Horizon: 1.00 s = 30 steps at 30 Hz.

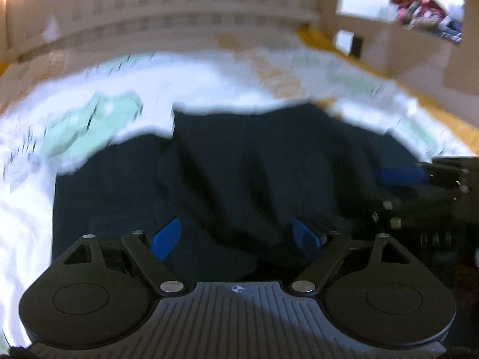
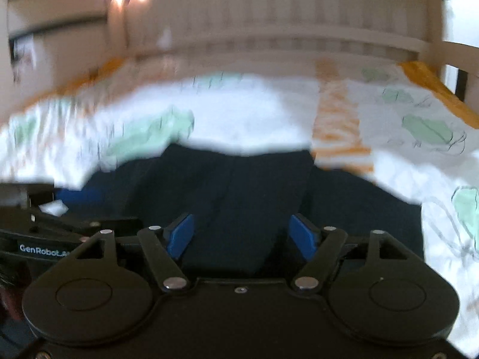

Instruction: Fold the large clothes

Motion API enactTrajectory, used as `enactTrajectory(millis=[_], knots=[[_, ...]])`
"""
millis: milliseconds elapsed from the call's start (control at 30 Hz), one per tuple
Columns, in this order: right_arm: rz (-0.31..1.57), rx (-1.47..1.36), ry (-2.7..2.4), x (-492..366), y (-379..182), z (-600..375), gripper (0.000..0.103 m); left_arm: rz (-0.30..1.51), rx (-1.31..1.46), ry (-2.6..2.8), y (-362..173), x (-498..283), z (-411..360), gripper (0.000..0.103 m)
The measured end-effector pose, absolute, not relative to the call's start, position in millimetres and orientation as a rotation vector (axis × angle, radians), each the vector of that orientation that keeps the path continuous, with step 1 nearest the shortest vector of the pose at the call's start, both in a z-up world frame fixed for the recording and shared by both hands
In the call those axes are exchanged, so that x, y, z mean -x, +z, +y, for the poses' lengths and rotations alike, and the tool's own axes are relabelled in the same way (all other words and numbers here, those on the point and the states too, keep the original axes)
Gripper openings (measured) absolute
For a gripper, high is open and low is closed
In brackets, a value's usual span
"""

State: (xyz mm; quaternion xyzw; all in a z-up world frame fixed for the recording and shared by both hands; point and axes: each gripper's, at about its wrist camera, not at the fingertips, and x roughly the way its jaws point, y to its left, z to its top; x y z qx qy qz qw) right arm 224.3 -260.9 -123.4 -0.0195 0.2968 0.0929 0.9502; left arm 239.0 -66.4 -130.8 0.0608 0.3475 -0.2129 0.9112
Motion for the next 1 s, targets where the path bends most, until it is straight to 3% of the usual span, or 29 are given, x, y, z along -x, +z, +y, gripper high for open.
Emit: enactTrajectory(millis=[133,400,567,1000], knots=[[0.571,0.089,0.159,-216,-145,-253,0.074,0.71,-0.086,-0.441,-138,-242,-63,0.088],[0.564,0.016,0.169,-202,-123,-263,0.079,0.688,-0.048,-0.418,-115,-222,-45,0.089],[0.53,-0.046,0.204,-159,-106,-279,0.087,0.668,-0.033,-0.442,-98,-185,-16,0.097],[0.631,-0.155,0.176,-64,-92,-316,0.101,0.772,0.044,-0.464,-87,-107,62,0.098]])
